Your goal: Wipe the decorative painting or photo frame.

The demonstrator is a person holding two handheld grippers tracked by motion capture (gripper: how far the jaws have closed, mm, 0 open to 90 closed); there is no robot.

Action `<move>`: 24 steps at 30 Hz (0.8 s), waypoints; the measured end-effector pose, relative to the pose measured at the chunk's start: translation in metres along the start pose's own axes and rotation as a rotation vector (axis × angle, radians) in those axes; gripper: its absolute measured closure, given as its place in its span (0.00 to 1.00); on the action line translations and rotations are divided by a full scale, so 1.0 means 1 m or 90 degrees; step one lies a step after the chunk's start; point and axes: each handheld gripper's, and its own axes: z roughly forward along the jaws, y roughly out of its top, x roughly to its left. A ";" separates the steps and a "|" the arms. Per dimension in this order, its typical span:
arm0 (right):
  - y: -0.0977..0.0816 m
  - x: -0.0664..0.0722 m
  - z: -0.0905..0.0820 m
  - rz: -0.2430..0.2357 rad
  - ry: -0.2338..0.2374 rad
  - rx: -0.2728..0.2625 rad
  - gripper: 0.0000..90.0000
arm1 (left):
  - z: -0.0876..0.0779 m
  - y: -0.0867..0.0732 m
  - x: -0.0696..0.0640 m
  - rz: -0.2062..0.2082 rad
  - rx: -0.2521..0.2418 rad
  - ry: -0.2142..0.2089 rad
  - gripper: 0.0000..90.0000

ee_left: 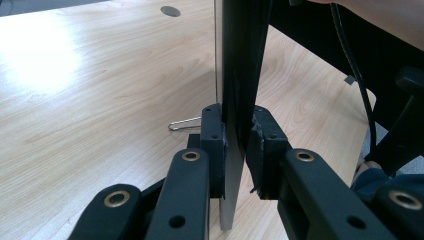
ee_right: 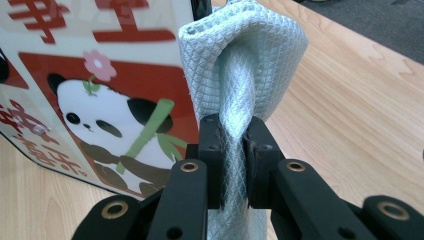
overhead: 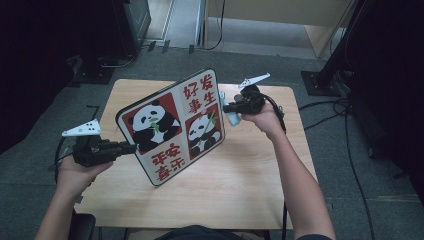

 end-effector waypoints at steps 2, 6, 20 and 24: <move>-0.004 0.000 0.002 0.001 -0.002 0.001 0.90 | 0.000 0.000 0.000 0.001 0.000 0.000 0.88; -0.010 -0.001 0.005 0.002 -0.004 0.010 0.90 | 0.000 0.000 0.000 0.001 0.000 0.001 0.88; -0.040 -0.006 0.018 0.031 0.005 0.009 0.90 | 0.000 0.000 -0.001 0.001 -0.002 0.002 0.88; -0.047 -0.008 0.022 0.045 0.007 0.017 0.90 | 0.000 0.000 -0.001 0.001 -0.002 0.000 0.88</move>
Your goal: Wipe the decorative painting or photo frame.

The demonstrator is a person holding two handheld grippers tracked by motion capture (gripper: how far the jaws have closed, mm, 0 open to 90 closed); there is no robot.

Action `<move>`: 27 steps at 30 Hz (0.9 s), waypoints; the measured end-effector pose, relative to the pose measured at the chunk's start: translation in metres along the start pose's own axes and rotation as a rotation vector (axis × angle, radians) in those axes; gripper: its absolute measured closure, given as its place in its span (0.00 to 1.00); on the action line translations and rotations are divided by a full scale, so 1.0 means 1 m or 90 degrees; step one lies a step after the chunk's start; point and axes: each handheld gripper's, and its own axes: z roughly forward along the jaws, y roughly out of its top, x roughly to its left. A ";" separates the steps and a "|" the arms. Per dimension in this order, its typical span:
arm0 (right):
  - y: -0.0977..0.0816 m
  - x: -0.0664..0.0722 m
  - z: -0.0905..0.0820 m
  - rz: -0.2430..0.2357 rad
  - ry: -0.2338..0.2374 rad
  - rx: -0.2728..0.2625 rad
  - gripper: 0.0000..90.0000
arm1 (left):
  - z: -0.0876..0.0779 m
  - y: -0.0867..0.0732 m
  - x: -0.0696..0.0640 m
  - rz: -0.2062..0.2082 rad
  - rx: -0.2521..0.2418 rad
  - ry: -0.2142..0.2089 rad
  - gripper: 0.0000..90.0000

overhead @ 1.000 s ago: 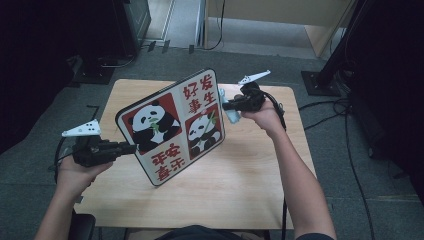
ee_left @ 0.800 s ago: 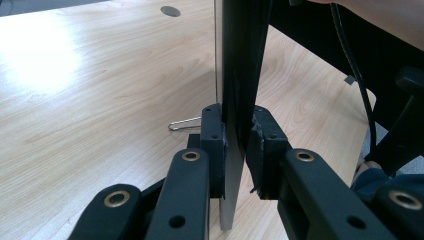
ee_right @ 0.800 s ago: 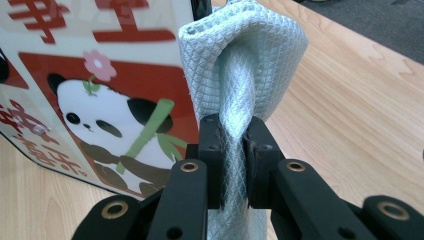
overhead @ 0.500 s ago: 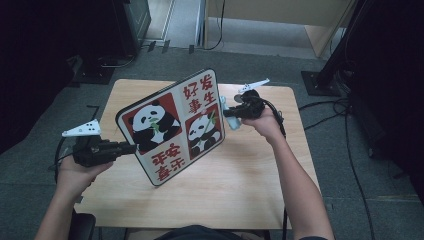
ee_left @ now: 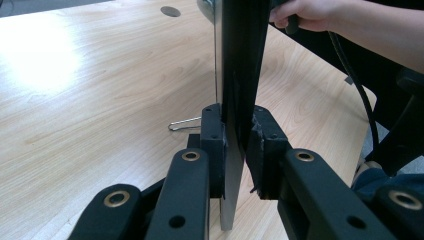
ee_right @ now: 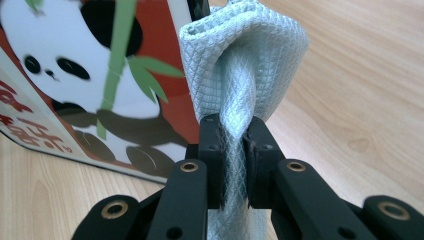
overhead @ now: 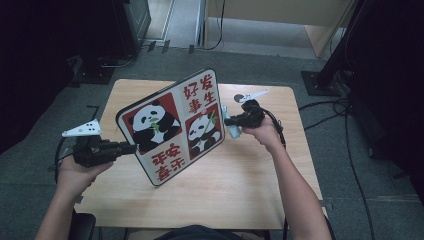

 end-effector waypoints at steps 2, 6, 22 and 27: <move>-0.003 -0.001 0.002 0.002 -0.001 -0.001 0.90 | 0.000 0.000 0.000 0.000 0.000 -0.001 0.88; -0.009 -0.001 0.005 0.007 -0.003 -0.008 0.90 | 0.000 0.000 0.000 0.000 -0.001 -0.001 0.88; -0.033 -0.004 0.017 0.020 -0.015 0.009 0.90 | 0.000 0.000 0.000 0.000 -0.002 0.002 0.88; -0.041 -0.004 0.021 0.028 -0.017 0.015 0.90 | 0.000 0.000 0.000 0.000 -0.001 0.001 0.88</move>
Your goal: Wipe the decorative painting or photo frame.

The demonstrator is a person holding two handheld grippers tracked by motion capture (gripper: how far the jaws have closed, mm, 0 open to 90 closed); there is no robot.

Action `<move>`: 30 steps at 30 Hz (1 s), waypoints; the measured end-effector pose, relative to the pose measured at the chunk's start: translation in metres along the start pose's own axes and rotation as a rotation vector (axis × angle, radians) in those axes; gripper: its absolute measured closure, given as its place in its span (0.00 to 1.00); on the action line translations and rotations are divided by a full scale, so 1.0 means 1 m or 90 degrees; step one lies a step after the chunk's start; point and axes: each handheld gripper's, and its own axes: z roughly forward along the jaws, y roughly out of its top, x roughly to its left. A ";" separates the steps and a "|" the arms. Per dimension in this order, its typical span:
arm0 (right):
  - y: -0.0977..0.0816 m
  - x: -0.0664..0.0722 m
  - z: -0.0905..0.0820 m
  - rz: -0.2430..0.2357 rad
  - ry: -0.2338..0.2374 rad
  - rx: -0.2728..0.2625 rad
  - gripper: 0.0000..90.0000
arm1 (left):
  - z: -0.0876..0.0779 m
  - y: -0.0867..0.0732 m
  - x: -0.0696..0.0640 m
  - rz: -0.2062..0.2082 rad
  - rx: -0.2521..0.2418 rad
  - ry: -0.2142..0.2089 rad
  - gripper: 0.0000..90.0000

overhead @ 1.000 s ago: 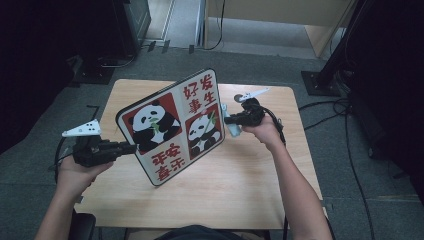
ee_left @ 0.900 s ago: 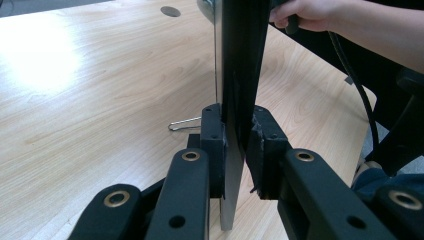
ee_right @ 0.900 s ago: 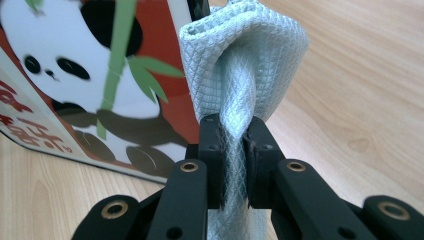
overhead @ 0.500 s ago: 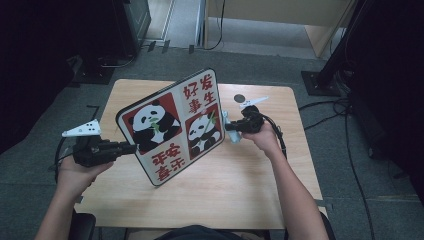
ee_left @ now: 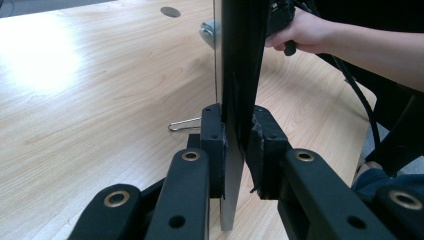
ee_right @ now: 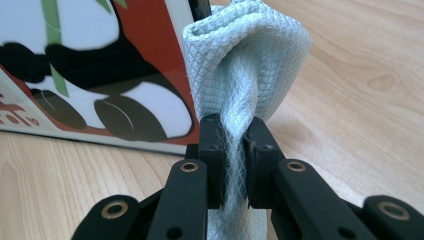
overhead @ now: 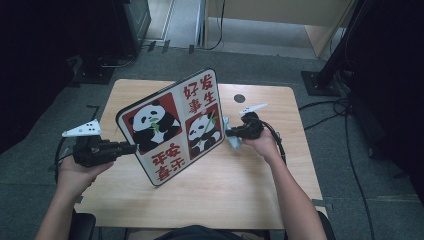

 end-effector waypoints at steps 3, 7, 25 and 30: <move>-0.003 -0.001 0.002 0.006 -0.001 0.008 0.90 | 0.000 0.000 0.000 0.000 0.001 0.000 0.88; -0.006 -0.001 0.004 0.005 -0.004 0.003 0.90 | 0.000 0.000 -0.001 0.002 0.001 0.001 0.88; -0.015 -0.002 0.009 0.020 -0.024 0.029 0.90 | -0.001 0.000 -0.001 0.003 0.004 0.002 0.88; -0.013 -0.002 0.003 0.021 -0.038 0.011 0.90 | -0.001 0.000 -0.001 0.003 0.004 0.002 0.88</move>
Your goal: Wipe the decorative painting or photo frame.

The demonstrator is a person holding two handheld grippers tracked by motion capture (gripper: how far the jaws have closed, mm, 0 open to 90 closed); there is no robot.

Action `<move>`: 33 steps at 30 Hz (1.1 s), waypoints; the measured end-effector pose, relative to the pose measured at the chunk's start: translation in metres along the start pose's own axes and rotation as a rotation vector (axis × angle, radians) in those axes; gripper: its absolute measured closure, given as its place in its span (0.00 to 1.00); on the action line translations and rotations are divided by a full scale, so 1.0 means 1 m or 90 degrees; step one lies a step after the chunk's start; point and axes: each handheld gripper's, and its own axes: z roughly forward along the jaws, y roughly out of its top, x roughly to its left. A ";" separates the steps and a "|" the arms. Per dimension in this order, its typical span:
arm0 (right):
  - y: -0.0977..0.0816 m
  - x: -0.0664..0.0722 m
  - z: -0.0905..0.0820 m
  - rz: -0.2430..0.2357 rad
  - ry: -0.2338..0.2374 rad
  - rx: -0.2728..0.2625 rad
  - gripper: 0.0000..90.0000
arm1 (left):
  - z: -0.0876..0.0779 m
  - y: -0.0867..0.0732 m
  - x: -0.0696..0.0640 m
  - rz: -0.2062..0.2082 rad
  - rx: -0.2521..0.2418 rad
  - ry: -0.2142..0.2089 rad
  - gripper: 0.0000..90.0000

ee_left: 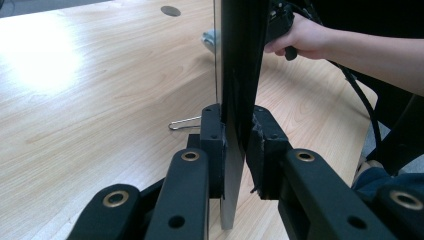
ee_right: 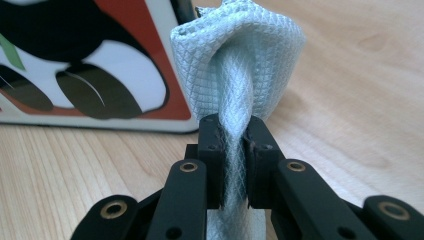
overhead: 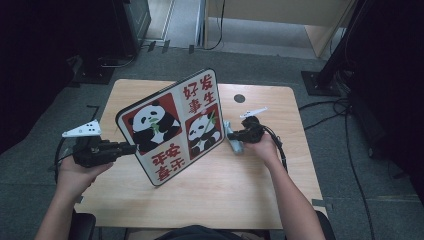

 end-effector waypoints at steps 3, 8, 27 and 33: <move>0.003 0.000 -0.008 -0.011 -0.018 -0.013 0.90 | 0.000 0.000 0.000 0.000 0.001 0.000 0.88; 0.006 -0.002 -0.022 -0.017 -0.042 -0.035 0.90 | 0.000 0.000 0.000 0.001 0.001 -0.001 0.88; -0.015 -0.032 -0.057 0.014 -0.127 -0.077 0.89 | 0.000 0.000 0.000 0.003 0.000 -0.001 0.88; -0.028 -0.044 -0.064 0.030 -0.156 -0.092 0.89 | 0.000 0.000 0.000 0.004 0.001 0.000 0.88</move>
